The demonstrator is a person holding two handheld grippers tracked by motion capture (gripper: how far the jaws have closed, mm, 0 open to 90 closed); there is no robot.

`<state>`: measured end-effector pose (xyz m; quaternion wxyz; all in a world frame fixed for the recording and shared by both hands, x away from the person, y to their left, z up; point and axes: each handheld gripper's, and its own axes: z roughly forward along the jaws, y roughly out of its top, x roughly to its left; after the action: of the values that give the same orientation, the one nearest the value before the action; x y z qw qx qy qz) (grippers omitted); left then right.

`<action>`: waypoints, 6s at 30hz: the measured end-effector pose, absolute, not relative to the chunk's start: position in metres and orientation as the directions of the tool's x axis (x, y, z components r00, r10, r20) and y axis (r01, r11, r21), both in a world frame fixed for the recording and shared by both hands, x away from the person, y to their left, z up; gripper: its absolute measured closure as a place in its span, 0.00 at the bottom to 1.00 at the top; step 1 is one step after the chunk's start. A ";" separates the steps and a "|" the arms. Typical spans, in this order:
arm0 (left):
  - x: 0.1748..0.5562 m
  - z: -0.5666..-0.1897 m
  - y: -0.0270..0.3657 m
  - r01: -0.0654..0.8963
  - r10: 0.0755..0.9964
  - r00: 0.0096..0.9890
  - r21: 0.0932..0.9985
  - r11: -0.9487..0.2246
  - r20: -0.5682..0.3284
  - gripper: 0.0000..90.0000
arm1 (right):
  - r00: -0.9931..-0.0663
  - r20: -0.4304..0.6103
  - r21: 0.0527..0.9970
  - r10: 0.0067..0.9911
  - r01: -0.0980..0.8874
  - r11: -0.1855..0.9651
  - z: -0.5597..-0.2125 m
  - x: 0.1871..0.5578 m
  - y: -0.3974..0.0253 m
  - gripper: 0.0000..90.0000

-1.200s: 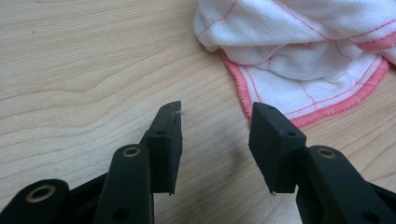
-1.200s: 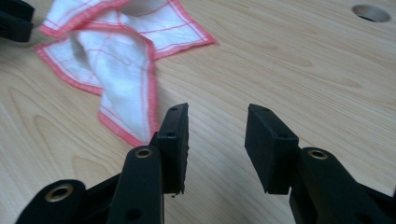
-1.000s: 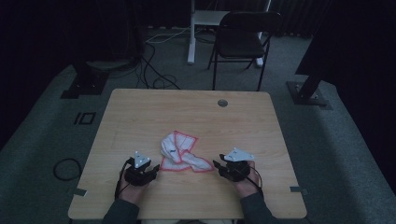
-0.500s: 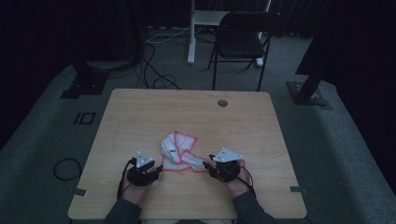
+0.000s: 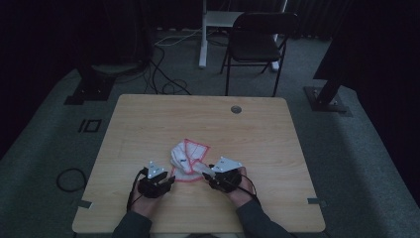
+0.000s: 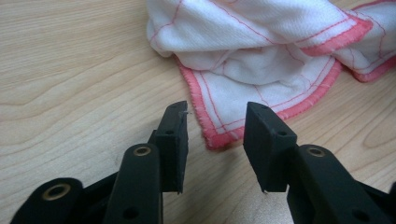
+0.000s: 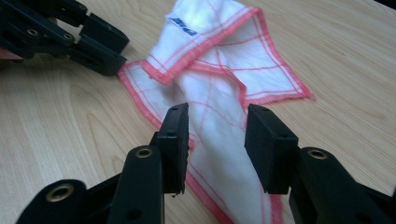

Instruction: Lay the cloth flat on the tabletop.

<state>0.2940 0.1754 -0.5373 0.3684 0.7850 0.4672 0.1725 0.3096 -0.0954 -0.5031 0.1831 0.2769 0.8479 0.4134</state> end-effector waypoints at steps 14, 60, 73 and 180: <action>0.292 -0.537 0.171 0.589 0.841 0.539 0.739 -0.327 -0.058 0.82 | -0.817 -0.094 0.790 0.569 0.286 0.542 -0.508 0.313 -0.067 0.69; 0.297 -0.540 0.175 0.613 0.856 0.515 0.717 -0.332 -0.043 0.89 | -0.743 -0.105 0.799 0.661 0.333 0.501 -0.495 0.346 -0.101 0.98; 0.294 -0.537 0.169 0.568 0.840 0.541 0.753 -0.331 -0.038 0.85 | -0.717 -0.105 0.798 0.689 0.352 0.489 -0.494 0.351 -0.116 0.98; 0.278 -0.533 0.127 0.616 0.791 0.608 0.670 -0.415 -0.069 0.89 | -0.622 -0.114 0.788 0.775 0.418 0.452 -0.505 0.360 -0.168 0.95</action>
<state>0.2781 0.1271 -0.5334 0.3369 0.8310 0.4232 0.1299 0.3604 -0.1684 -0.5052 0.2374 0.3643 0.8182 0.3761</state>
